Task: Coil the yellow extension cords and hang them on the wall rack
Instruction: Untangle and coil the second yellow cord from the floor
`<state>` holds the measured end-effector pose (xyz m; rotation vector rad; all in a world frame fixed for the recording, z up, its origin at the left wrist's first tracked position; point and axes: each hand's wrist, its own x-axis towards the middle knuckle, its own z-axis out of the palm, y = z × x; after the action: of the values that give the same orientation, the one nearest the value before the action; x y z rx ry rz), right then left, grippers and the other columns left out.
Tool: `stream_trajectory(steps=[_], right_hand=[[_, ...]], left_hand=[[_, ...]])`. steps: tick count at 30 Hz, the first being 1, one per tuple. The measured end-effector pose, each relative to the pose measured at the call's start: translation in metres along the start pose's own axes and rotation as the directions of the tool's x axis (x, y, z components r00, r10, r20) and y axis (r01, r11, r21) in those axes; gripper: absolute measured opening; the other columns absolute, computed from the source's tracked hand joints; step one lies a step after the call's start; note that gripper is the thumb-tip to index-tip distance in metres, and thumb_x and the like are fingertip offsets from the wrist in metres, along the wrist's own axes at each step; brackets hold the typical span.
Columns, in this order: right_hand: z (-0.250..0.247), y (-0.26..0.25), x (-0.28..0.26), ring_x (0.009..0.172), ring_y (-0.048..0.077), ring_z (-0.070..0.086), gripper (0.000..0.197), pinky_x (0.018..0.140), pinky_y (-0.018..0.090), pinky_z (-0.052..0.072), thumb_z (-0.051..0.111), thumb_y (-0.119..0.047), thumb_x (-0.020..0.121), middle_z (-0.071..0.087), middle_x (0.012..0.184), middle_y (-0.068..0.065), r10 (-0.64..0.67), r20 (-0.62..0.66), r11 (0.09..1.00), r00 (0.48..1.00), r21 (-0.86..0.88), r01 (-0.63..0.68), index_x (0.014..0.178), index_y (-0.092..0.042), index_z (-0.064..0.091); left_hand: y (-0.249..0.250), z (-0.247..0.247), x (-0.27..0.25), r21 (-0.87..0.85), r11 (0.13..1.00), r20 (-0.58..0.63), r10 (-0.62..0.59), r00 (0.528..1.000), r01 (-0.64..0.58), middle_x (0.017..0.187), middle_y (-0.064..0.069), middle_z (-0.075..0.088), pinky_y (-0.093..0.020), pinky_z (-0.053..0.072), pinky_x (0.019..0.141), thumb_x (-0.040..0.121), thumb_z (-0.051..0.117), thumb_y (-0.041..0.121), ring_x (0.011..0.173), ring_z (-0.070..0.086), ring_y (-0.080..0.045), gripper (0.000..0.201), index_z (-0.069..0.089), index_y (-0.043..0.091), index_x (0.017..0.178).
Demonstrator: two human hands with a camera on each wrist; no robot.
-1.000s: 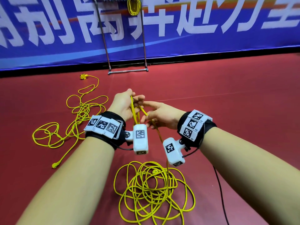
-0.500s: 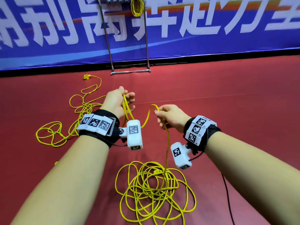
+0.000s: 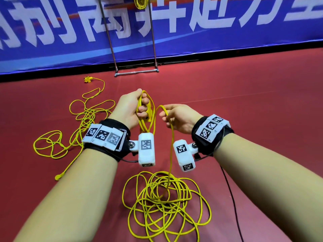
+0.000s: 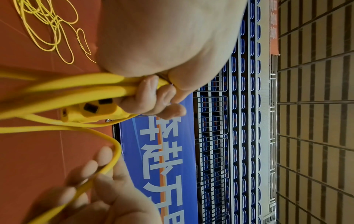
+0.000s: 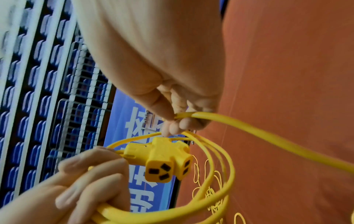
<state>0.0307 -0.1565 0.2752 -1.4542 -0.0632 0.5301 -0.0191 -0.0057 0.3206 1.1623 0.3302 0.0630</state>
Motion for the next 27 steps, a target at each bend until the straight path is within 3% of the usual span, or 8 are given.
stream_trajectory(steps=[3, 6, 8, 10, 14, 19, 24, 27], right_hand=[[-0.003, -0.002, 0.002, 0.063, 0.015, 0.06, 0.033, 0.054, 0.025, 0.046, 0.038, 0.014, 0.093, 0.066, 0.086, 0.007, 0.018, 0.016, 0.993, 1.0, 0.114, -0.02, 0.111, -0.008, 0.054], [-0.002, -0.001, 0.007, 0.061, 0.01, 0.059, 0.022, 0.052, 0.017, 0.046, 0.041, 0.008, 0.098, 0.063, 0.082, 0.01, 0.008, -0.005, 0.985, 1.0, 0.174, -0.007, 0.113, 0.003, 0.057], [-0.001, 0.001, 0.012, 0.056, 0.011, 0.06, 0.026, 0.047, 0.017, 0.047, 0.044, 0.006, 0.098, 0.064, 0.08, 0.011, 0.02, -0.043, 0.969, 0.999, 0.247, -0.008, 0.124, 0.003, 0.05], [-0.002, 0.0, 0.013, 0.056, 0.012, 0.057, 0.034, 0.047, 0.021, 0.046, 0.046, 0.007, 0.096, 0.063, 0.079, 0.008, 0.038, -0.002, 0.969, 0.999, 0.243, -0.037, 0.129, 0.0, 0.051], [-0.003, -0.002, 0.006, 0.066, 0.014, 0.055, 0.056, 0.061, 0.028, 0.049, 0.042, 0.021, 0.085, 0.064, 0.089, 0.005, 0.06, 0.146, 0.965, 0.987, 0.245, -0.095, 0.131, -0.008, 0.054], [0.002, -0.001, 0.007, 0.073, 0.017, 0.062, 0.051, 0.058, 0.02, 0.053, 0.038, 0.024, 0.089, 0.064, 0.095, 0.015, -0.003, 0.07, 0.95, 0.998, 0.313, -0.019, 0.137, 0.008, 0.043], [0.001, -0.004, 0.005, 0.069, 0.017, 0.061, 0.044, 0.06, 0.028, 0.053, 0.046, 0.009, 0.095, 0.064, 0.084, 0.007, -0.031, 0.092, 0.968, 0.995, 0.249, 0.007, 0.133, -0.011, 0.054], [0.004, -0.006, 0.002, 0.068, 0.017, 0.058, 0.051, 0.059, 0.027, 0.049, 0.041, 0.013, 0.092, 0.059, 0.082, 0.008, -0.009, 0.151, 0.976, 0.989, 0.216, -0.024, 0.132, -0.015, 0.057]], left_hand=[[-0.001, 0.002, 0.001, 0.004, 1.0, 0.007, -0.008, 1.0, 0.008, 0.054, 0.003, 0.045, -0.014, 0.017, 0.033, 0.105, 0.038, 0.029, 0.034, 0.028, -0.006, 0.029, 0.047, 0.014, 0.081], [-0.003, 0.003, 0.003, 0.007, 0.999, 0.027, -0.032, 0.999, 0.031, 0.056, 0.002, 0.045, -0.014, 0.017, 0.032, 0.104, 0.039, 0.03, 0.034, 0.027, -0.006, 0.03, 0.048, 0.014, 0.08], [-0.005, 0.003, 0.005, 0.019, 0.999, 0.038, -0.043, 0.998, 0.043, 0.057, 0.003, 0.045, -0.014, 0.017, 0.031, 0.104, 0.039, 0.03, 0.034, 0.026, -0.006, 0.031, 0.048, 0.014, 0.08], [-0.007, 0.003, 0.005, 0.033, 0.998, 0.047, -0.048, 0.998, 0.046, 0.056, 0.003, 0.045, -0.015, 0.017, 0.031, 0.104, 0.039, 0.031, 0.035, 0.026, -0.006, 0.031, 0.048, 0.015, 0.079], [-0.009, 0.004, 0.006, 0.061, 0.996, 0.058, -0.061, 0.996, 0.058, 0.054, 0.003, 0.044, -0.015, 0.016, 0.031, 0.104, 0.039, 0.032, 0.034, 0.026, -0.006, 0.032, 0.048, 0.015, 0.078], [-0.01, 0.003, 0.008, 0.107, 0.992, 0.069, -0.075, 0.995, 0.067, 0.053, 0.004, 0.046, -0.015, 0.017, 0.03, 0.105, 0.038, 0.032, 0.032, 0.028, -0.006, 0.033, 0.048, 0.015, 0.078], [-0.016, 0.006, 0.009, 0.144, 0.988, 0.076, -0.071, 0.995, 0.06, 0.053, 0.001, 0.047, -0.014, 0.018, 0.03, 0.105, 0.036, 0.033, 0.032, 0.029, -0.007, 0.037, 0.052, 0.01, 0.08], [-0.019, 0.007, 0.012, 0.122, 0.99, 0.068, -0.08, 0.995, 0.071, 0.052, -0.001, 0.047, -0.013, 0.019, 0.031, 0.105, 0.031, 0.037, 0.031, 0.03, -0.009, 0.044, 0.054, 0.008, 0.08]])
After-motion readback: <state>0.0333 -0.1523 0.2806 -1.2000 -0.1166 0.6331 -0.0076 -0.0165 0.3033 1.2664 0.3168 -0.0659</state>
